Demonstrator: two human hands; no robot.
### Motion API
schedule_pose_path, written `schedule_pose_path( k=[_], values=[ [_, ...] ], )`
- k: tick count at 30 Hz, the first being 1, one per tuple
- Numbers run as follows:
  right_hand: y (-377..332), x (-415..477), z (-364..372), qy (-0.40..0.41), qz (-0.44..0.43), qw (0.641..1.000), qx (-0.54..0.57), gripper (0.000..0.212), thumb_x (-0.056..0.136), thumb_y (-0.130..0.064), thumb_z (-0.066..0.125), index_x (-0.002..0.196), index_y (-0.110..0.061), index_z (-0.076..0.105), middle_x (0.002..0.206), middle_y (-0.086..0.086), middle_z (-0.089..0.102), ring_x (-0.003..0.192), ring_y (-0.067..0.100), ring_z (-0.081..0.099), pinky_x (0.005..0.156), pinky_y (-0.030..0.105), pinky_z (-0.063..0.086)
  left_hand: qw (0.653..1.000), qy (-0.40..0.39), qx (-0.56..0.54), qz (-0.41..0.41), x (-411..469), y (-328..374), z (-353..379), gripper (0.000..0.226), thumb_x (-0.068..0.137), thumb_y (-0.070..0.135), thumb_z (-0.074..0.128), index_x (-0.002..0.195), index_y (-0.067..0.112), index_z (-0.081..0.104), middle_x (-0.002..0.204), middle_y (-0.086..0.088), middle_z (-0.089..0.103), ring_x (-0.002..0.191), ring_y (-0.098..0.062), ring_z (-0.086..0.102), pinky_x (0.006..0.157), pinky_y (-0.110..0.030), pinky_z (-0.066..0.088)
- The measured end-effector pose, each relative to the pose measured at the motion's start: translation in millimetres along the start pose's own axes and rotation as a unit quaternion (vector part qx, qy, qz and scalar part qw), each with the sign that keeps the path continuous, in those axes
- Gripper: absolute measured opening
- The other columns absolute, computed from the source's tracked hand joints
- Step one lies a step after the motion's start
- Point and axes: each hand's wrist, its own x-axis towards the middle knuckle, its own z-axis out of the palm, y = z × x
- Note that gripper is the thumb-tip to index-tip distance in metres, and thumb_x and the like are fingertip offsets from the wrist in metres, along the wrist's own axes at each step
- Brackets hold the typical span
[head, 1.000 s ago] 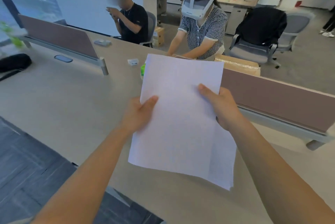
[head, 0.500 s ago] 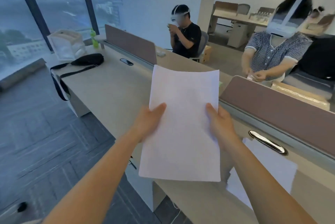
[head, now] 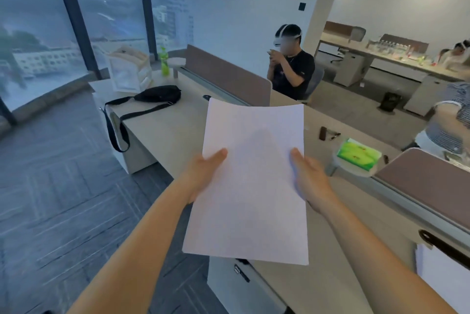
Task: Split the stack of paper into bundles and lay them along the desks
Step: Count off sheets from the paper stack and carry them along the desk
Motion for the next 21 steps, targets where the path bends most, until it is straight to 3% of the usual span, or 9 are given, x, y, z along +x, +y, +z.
schedule_pose_path(
  k=[3, 8, 10, 12, 13, 14, 16, 19, 21],
  values=[
    [-4, 28, 32, -0.021, -0.018, 1.000, 0.003, 0.047, 0.097, -0.046, 0.048, 0.091, -0.006, 0.072, 0.118, 0.021, 0.068, 0.114, 0.040, 0.061, 0.103, 0.054, 0.043, 1.000, -0.001, -0.022, 0.008, 22, 6, -30, 0.037, 0.091, 0.048, 0.058, 0.112, 0.018, 0.065, 0.105, -0.003, 0.071, 0.096, -0.023, 0.068, 0.086, -0.041, 0.055],
    [-2, 94, 78, -0.042, -0.017, 0.999, 0.030, 0.029, 0.103, -0.027, 0.044, 0.094, -0.020, 0.071, 0.089, -0.013, 0.077, 0.089, 0.005, 0.071, 0.086, 0.026, 0.052, 0.999, 0.006, -0.037, 0.012, 73, 20, -67, 0.032, 0.093, 0.043, 0.056, 0.108, 0.017, 0.066, 0.102, -0.001, 0.072, 0.092, -0.020, 0.069, 0.081, -0.036, 0.056],
    [2, 124, 97, -0.032, -0.033, 0.999, 0.006, 0.036, 0.102, -0.034, 0.046, 0.096, -0.011, 0.072, 0.092, -0.002, 0.078, 0.091, 0.014, 0.073, 0.080, 0.026, 0.052, 1.000, 0.016, -0.020, 0.013, 100, 28, -80, 0.029, 0.093, 0.044, 0.057, 0.102, 0.019, 0.067, 0.101, -0.002, 0.073, 0.091, -0.020, 0.070, 0.081, -0.037, 0.056],
    [8, 158, 113, -0.030, -0.046, 0.998, -0.010, 0.063, 0.097, -0.049, 0.047, 0.096, 0.012, 0.063, 0.101, 0.029, 0.069, 0.096, 0.042, 0.065, 0.077, 0.041, 0.053, 1.000, 0.030, 0.005, 0.007, 136, 35, -93, 0.029, 0.092, 0.046, 0.057, 0.099, 0.020, 0.067, 0.100, -0.003, 0.072, 0.090, -0.021, 0.069, 0.079, -0.035, 0.056],
    [13, 178, 120, -0.033, -0.045, 0.998, -0.022, 0.071, 0.094, -0.053, 0.047, 0.093, 0.018, 0.056, 0.097, 0.035, 0.065, 0.089, 0.049, 0.062, 0.073, 0.049, 0.053, 0.999, 0.039, 0.017, 0.001, 156, 37, -98, 0.031, 0.091, 0.047, 0.058, 0.100, 0.019, 0.067, 0.100, -0.004, 0.073, 0.091, -0.022, 0.070, 0.080, -0.036, 0.057],
    [16, 195, 126, -0.033, -0.042, 0.998, -0.031, 0.069, 0.095, -0.051, 0.048, 0.080, 0.016, 0.053, 0.079, 0.032, 0.065, 0.071, 0.045, 0.060, 0.064, 0.047, 0.050, 0.999, 0.045, 0.023, -0.009, 176, 39, -103, 0.033, 0.090, 0.048, 0.059, 0.101, 0.018, 0.067, 0.099, -0.005, 0.073, 0.091, -0.024, 0.070, 0.083, -0.039, 0.057],
    [22, 233, 138, -0.024, -0.025, 0.998, -0.043, 0.053, 0.100, -0.041, 0.047, 0.061, -0.005, 0.041, 0.049, 0.005, 0.042, 0.045, 0.019, 0.040, 0.052, 0.032, 0.033, 0.998, 0.051, 0.019, -0.029, 221, 42, -112, 0.037, 0.087, 0.047, 0.064, 0.103, 0.014, 0.069, 0.099, -0.007, 0.075, 0.092, -0.027, 0.071, 0.088, -0.046, 0.056],
    [33, 286, 152, -0.006, 0.003, 0.999, -0.054, 0.049, 0.101, -0.038, 0.046, 0.059, -0.014, 0.037, 0.052, 0.000, 0.035, 0.042, 0.009, 0.033, 0.047, 0.025, 0.028, 0.998, 0.051, 0.027, -0.040, 283, 40, -124, 0.041, 0.090, 0.044, 0.061, 0.106, 0.007, 0.069, 0.100, -0.008, 0.075, 0.092, -0.028, 0.072, 0.088, -0.046, 0.056],
    [43, 318, 162, 0.019, 0.033, 0.998, -0.042, 0.049, 0.101, -0.038, 0.045, 0.058, -0.014, 0.039, 0.052, -0.001, 0.038, 0.039, 0.008, 0.037, 0.043, 0.020, 0.030, 0.996, 0.050, 0.063, -0.034, 323, 34, -131, 0.043, 0.094, 0.045, 0.054, 0.096, 0.005, 0.070, 0.093, -0.009, 0.073, 0.086, -0.028, 0.070, 0.083, -0.042, 0.056]
  ],
)
